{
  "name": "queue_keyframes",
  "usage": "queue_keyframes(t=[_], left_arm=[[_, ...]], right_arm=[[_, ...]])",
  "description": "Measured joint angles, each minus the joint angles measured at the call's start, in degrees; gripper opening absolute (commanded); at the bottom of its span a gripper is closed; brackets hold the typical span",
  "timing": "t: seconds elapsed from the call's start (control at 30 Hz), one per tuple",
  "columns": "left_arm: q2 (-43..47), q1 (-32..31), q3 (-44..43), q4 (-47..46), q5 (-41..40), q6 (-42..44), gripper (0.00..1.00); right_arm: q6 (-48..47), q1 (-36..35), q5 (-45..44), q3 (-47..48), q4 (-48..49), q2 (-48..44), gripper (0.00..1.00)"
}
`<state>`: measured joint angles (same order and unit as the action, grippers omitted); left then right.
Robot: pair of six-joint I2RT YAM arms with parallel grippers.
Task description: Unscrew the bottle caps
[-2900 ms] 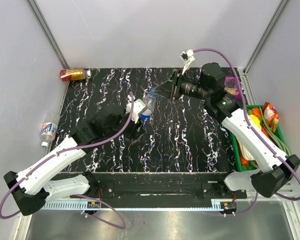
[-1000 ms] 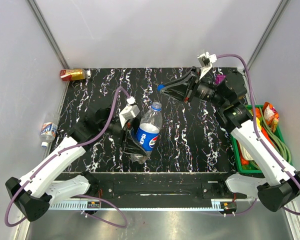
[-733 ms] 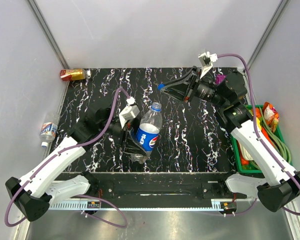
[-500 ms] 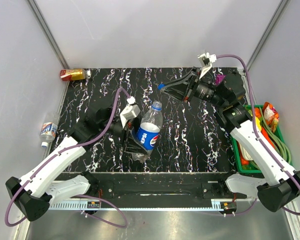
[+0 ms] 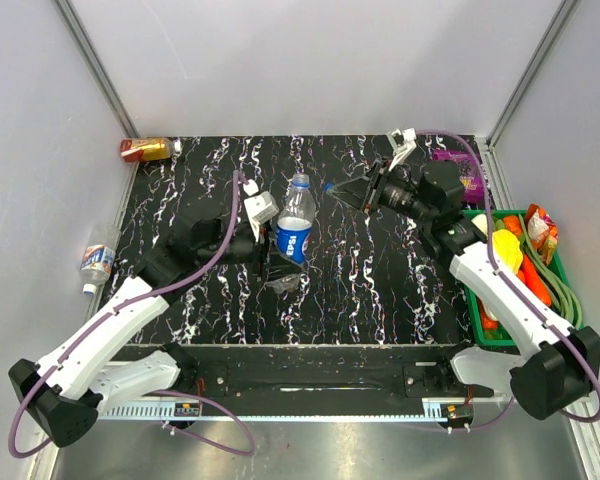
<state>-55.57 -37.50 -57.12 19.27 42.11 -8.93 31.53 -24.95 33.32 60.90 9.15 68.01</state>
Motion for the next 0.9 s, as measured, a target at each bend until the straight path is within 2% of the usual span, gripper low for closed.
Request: queue_keyframes(t=[0.3, 0.67, 0.8, 0.9], left_arm=[[0.1, 0.6, 1.4, 2.7, -15.5, -0.6, 0.0], [1.5, 0.8, 1.5, 3.8, -19.0, -0.6, 0.0], [2.4, 0.8, 1.5, 3.8, -19.0, -0.6, 0.0], [3.1, 0.8, 1.5, 3.8, -19.1, -0.5, 0.0]], right_arm=[[0.5, 0.4, -7.0, -5.4, -3.1, 3.9, 0.0], [3.0, 1.0, -16.0, -11.1, -9.1, 12.7, 0.0], [3.8, 1.1, -18.9, -12.1, -11.1, 15.2, 0.19], [4.0, 1.1, -20.4, -13.5, -12.5, 15.8, 0.39]])
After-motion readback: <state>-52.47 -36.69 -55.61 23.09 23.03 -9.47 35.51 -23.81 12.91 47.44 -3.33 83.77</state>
